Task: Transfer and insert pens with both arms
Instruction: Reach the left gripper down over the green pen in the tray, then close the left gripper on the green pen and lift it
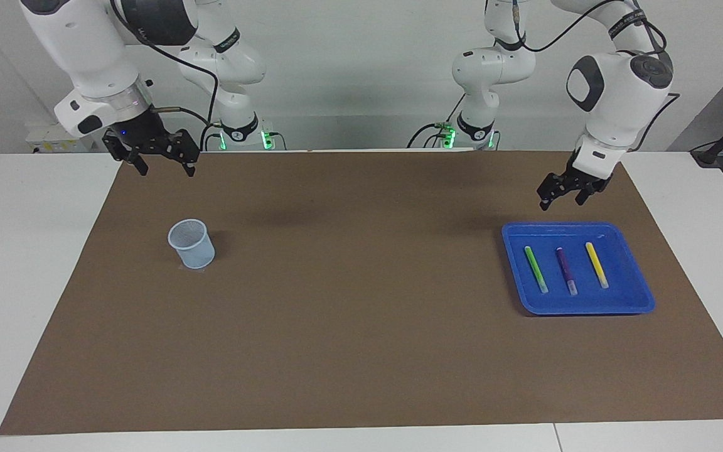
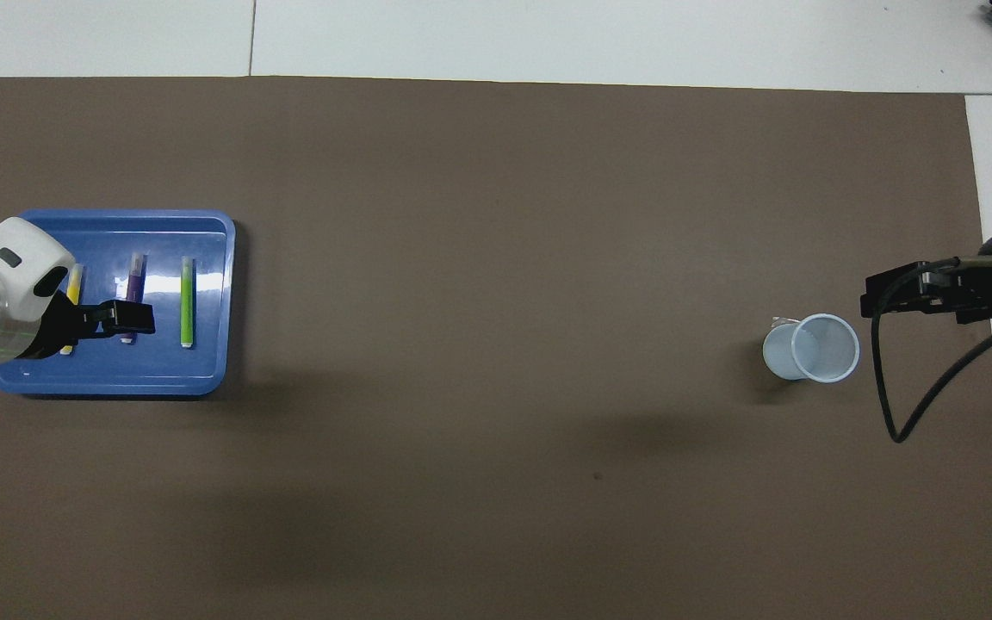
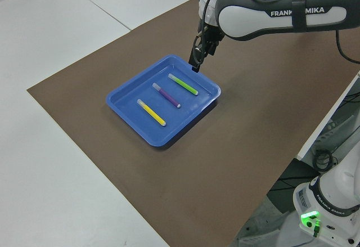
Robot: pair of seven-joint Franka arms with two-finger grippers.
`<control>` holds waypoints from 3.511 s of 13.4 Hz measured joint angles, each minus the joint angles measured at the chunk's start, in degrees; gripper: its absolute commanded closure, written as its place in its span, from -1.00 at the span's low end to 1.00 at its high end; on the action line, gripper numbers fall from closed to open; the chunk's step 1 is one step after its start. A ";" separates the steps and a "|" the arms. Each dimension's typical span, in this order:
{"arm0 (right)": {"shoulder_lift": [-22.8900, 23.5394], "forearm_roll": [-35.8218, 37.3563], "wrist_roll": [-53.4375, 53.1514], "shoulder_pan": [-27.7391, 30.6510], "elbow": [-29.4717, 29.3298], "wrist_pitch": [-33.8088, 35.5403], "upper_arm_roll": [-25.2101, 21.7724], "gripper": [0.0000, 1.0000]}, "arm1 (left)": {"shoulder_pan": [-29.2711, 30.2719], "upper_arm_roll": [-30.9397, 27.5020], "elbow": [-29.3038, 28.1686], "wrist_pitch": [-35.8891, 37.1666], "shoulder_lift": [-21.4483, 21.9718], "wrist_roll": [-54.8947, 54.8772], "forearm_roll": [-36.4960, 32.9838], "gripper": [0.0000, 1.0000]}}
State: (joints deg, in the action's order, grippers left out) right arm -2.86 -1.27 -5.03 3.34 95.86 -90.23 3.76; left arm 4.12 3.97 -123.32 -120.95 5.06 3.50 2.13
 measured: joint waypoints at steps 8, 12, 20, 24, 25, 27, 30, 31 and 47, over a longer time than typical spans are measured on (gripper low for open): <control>0.00 0.00 0.00 0.00 0.00 0.00 0.00 -1.00 | -0.93 0.07 -0.75 -10.55 -7.68 0.04 0.00 -0.99; 0.00 0.00 0.00 0.00 0.00 0.00 0.00 -1.00 | -0.95 0.09 -0.88 -15.29 -11.43 0.04 0.00 -0.98; 0.00 0.00 0.00 0.00 0.00 0.00 0.00 -1.00 | -0.96 0.09 -0.85 -21.63 -16.79 0.04 0.00 -0.90; 0.00 0.00 0.00 0.00 0.00 0.00 0.00 -1.00 | -0.97 0.09 -0.84 -24.62 -18.90 0.04 0.00 -0.70; 0.00 0.00 0.00 0.00 0.00 0.00 0.00 -1.00 | -0.97 0.09 -0.84 -25.01 -19.27 0.04 0.00 -0.65; 0.00 0.00 0.00 0.00 0.00 0.00 0.00 -1.00 | -0.97 0.10 -0.78 -25.44 -19.40 0.04 0.00 -0.39; 0.00 0.00 0.00 0.00 0.00 0.00 0.00 -1.00 | -0.97 0.06 -0.59 -25.56 -19.34 0.04 0.00 0.20; 0.00 0.00 0.00 0.00 0.00 0.00 0.00 -1.00 | -0.98 0.10 -0.37 -25.56 -19.21 0.04 0.00 0.32; 0.00 0.00 0.00 0.00 0.00 0.00 0.00 -1.00 | -0.97 -0.02 3.90 -19.44 -19.44 0.53 0.02 1.00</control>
State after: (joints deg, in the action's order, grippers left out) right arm -2.87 -1.27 -5.03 3.34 95.86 -90.23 3.76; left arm 3.15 3.95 -119.43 -140.40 -14.38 4.03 2.16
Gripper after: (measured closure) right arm 0.000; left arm 0.824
